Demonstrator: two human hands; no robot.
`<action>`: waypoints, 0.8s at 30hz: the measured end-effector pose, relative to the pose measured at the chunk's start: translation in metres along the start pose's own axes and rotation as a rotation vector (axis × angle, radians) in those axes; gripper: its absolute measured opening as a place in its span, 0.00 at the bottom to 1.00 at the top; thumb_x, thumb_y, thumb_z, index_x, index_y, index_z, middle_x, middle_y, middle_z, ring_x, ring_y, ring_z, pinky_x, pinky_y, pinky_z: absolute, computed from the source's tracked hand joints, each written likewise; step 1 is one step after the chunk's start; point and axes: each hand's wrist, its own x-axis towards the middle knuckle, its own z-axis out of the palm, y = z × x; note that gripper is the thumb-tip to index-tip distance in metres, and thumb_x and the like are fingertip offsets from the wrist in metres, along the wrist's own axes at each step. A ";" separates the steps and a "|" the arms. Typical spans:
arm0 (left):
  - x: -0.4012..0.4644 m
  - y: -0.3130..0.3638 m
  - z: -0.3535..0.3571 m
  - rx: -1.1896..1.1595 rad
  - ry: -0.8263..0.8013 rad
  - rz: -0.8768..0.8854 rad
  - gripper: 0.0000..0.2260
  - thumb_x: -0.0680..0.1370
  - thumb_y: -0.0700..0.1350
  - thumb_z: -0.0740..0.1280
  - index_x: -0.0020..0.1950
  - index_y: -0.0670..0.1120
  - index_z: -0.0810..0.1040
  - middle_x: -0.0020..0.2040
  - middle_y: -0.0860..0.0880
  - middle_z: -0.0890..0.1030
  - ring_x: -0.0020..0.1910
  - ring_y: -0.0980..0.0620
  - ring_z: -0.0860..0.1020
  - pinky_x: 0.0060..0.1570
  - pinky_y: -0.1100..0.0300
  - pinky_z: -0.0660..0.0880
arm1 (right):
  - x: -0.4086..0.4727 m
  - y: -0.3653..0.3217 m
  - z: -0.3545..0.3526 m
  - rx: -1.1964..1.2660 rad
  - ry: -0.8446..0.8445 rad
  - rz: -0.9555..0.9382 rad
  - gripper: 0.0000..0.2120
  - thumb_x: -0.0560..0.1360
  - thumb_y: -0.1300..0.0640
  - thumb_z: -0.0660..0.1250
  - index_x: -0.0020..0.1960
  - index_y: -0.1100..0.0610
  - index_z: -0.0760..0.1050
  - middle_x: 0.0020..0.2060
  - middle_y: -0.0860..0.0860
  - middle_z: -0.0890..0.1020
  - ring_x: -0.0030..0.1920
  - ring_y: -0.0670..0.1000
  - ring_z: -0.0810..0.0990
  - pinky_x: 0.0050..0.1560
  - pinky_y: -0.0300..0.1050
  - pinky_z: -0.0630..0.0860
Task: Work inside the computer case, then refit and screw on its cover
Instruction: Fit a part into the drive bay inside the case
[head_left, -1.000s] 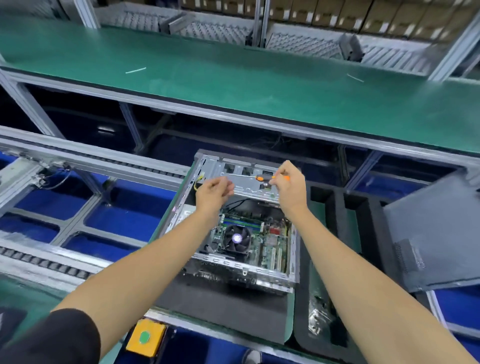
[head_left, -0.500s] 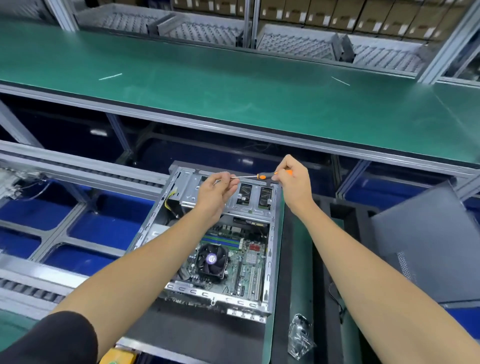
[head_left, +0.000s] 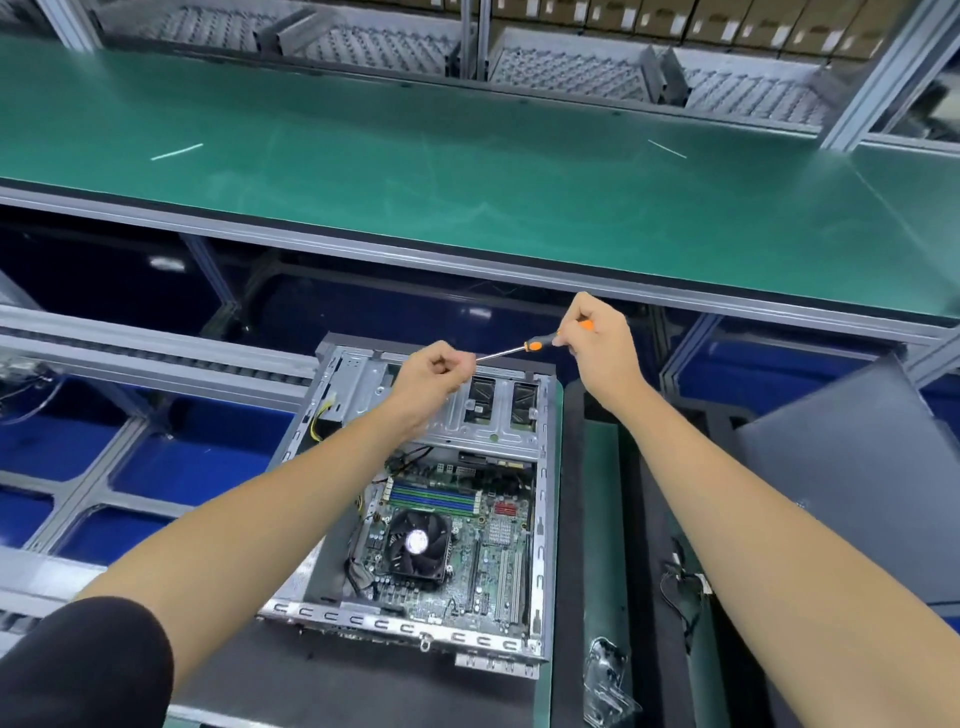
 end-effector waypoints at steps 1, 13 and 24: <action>0.004 0.003 -0.002 0.091 -0.045 0.043 0.08 0.78 0.40 0.73 0.41 0.48 0.78 0.40 0.55 0.84 0.40 0.58 0.79 0.43 0.64 0.77 | 0.002 -0.001 -0.003 -0.054 -0.004 -0.007 0.09 0.72 0.63 0.64 0.35 0.54 0.70 0.28 0.41 0.76 0.30 0.45 0.67 0.36 0.50 0.65; 0.044 0.019 0.027 0.749 -0.351 0.200 0.09 0.74 0.41 0.78 0.43 0.52 0.80 0.39 0.56 0.85 0.42 0.61 0.83 0.49 0.62 0.80 | 0.029 -0.039 -0.011 -0.804 -0.232 -0.182 0.07 0.74 0.53 0.61 0.38 0.49 0.66 0.34 0.46 0.81 0.36 0.50 0.76 0.35 0.46 0.65; 0.036 -0.001 0.059 0.920 -0.301 0.269 0.08 0.70 0.54 0.79 0.41 0.54 0.84 0.45 0.53 0.82 0.52 0.51 0.66 0.49 0.56 0.60 | 0.036 -0.044 -0.010 -1.021 -0.405 -0.230 0.09 0.75 0.53 0.62 0.38 0.50 0.66 0.31 0.46 0.76 0.32 0.49 0.72 0.32 0.45 0.62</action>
